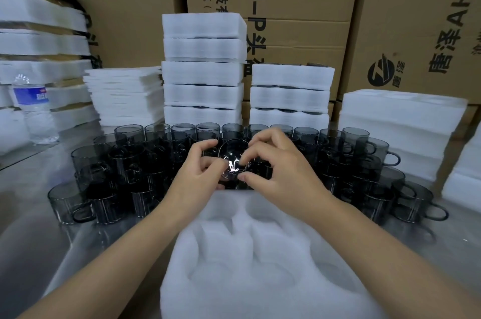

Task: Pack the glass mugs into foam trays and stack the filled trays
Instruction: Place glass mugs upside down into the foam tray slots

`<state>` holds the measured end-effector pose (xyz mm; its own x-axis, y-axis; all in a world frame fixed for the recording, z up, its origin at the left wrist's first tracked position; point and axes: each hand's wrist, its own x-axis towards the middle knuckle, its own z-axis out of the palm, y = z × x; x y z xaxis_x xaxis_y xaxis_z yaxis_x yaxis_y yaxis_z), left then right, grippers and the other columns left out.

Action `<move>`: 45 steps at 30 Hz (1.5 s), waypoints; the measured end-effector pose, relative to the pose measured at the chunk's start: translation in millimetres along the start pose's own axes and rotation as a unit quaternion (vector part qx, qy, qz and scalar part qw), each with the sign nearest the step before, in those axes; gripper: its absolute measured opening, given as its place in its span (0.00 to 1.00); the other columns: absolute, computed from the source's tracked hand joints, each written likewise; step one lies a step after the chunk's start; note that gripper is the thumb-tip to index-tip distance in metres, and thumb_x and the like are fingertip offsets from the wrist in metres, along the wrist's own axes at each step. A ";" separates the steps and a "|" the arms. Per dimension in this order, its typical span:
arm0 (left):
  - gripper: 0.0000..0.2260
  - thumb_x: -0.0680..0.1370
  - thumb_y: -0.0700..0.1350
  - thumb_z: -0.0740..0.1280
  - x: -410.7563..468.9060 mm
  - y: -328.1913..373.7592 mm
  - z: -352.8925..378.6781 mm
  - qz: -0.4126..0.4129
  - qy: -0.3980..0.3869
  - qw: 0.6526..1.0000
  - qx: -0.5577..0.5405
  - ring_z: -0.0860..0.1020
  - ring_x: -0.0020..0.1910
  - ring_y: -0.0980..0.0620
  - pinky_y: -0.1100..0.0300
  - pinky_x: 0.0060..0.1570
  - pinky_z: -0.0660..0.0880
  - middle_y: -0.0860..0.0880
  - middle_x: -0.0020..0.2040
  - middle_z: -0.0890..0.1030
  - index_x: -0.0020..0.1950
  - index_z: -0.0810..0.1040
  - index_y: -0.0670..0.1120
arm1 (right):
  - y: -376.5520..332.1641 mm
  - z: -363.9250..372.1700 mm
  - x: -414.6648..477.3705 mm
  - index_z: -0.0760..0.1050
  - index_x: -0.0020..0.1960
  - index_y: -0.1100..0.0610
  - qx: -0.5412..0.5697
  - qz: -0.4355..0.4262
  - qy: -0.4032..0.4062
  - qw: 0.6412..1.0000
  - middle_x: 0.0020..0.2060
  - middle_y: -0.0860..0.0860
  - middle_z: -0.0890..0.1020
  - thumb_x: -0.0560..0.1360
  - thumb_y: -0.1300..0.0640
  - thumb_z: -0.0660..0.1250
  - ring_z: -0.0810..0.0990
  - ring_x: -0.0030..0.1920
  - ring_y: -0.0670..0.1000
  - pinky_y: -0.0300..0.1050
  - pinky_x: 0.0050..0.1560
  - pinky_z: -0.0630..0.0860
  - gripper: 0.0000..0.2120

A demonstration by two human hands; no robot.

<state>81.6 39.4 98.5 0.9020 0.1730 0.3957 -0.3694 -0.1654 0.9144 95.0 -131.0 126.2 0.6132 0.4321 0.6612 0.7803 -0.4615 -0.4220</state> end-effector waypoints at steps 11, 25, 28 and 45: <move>0.22 0.76 0.32 0.64 -0.4 -2.3 -3.7 0.012 -0.015 0.999 -0.027 0.81 0.41 0.61 0.65 0.38 0.78 0.49 0.50 0.80 0.59 0.70 0.58 | 7.9 1.3 2.3 0.69 0.61 0.43 -0.022 0.023 -0.004 0.999 0.46 0.35 0.68 0.69 0.51 0.73 0.70 0.43 0.35 0.36 0.45 0.69 0.23; 0.24 0.74 0.34 0.68 -2.5 0.6 -4.5 0.005 -0.046 0.998 -0.034 0.81 0.44 0.56 0.64 0.39 0.77 0.46 0.54 0.80 0.61 0.69 0.59 | 14.0 1.9 1.6 0.66 0.62 0.40 -0.012 0.031 -0.007 0.999 0.44 0.36 0.72 0.71 0.52 0.71 0.72 0.40 0.44 0.38 0.44 0.71 0.24; 0.25 0.74 0.36 0.69 -1.0 -1.3 -3.5 -0.005 -0.044 0.998 -0.038 0.82 0.50 0.47 0.62 0.42 0.76 0.45 0.54 0.80 0.61 0.68 0.60 | 14.1 2.3 1.1 0.66 0.62 0.41 -0.005 0.036 -0.003 0.999 0.44 0.37 0.72 0.72 0.53 0.71 0.72 0.39 0.45 0.39 0.44 0.72 0.23; 0.12 0.73 0.46 0.70 -3.0 35.3 -20.1 0.001 -0.039 0.999 -0.031 0.83 0.43 0.54 0.64 0.44 0.78 0.49 0.45 0.86 0.56 0.80 0.51 | 6.3 -10.2 0.0 0.67 0.68 0.43 0.039 0.032 0.015 0.999 0.55 0.34 0.68 0.71 0.49 0.72 0.68 0.54 0.33 0.25 0.49 0.64 0.28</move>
<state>61.4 52.5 131.3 0.9155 0.0953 0.3910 -0.3814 -0.1040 0.9185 98.7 -141.8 129.9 0.6585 0.3804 0.6493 0.7481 -0.4248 -0.5098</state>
